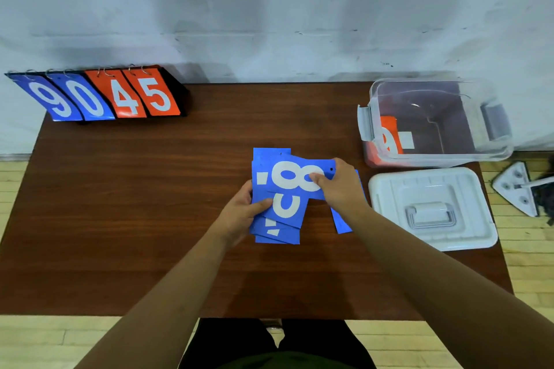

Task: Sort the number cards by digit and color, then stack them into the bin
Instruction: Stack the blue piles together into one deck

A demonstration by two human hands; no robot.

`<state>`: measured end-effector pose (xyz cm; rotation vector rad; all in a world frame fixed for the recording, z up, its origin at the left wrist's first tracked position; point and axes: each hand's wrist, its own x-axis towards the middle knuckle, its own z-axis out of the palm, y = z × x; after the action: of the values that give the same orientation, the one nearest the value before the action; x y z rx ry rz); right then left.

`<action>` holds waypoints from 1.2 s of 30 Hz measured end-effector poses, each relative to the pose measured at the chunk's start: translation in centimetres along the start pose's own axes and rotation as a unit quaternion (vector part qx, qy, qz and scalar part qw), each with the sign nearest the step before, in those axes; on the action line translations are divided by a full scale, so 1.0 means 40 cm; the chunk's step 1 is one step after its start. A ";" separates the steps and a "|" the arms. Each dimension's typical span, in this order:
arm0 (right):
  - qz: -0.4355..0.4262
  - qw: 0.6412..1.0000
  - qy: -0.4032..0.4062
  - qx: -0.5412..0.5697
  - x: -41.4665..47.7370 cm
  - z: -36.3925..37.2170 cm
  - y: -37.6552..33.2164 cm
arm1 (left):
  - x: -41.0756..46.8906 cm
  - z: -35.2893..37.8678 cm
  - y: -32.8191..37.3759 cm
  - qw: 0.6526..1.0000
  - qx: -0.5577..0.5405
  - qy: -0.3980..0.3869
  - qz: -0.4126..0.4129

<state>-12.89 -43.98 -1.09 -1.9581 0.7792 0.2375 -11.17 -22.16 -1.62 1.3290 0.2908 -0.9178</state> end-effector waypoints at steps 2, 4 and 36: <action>-0.003 1.000 0.015 0.003 0.007 -0.028 -0.002 | 0.009 0.001 -0.003 0.999 0.019 0.025 0.009; -0.028 0.999 -0.010 0.015 0.008 -0.068 -0.023 | 0.020 -0.006 -0.006 0.997 0.014 0.069 0.013; -0.082 0.897 0.000 -0.435 -0.016 0.097 0.221 | 0.081 -0.055 -0.069 0.989 0.073 0.124 -0.028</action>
<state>-18.18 -43.23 -9.14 -2.8470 0.5307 0.5554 -10.41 -21.37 -6.29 1.5810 0.4619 -0.8327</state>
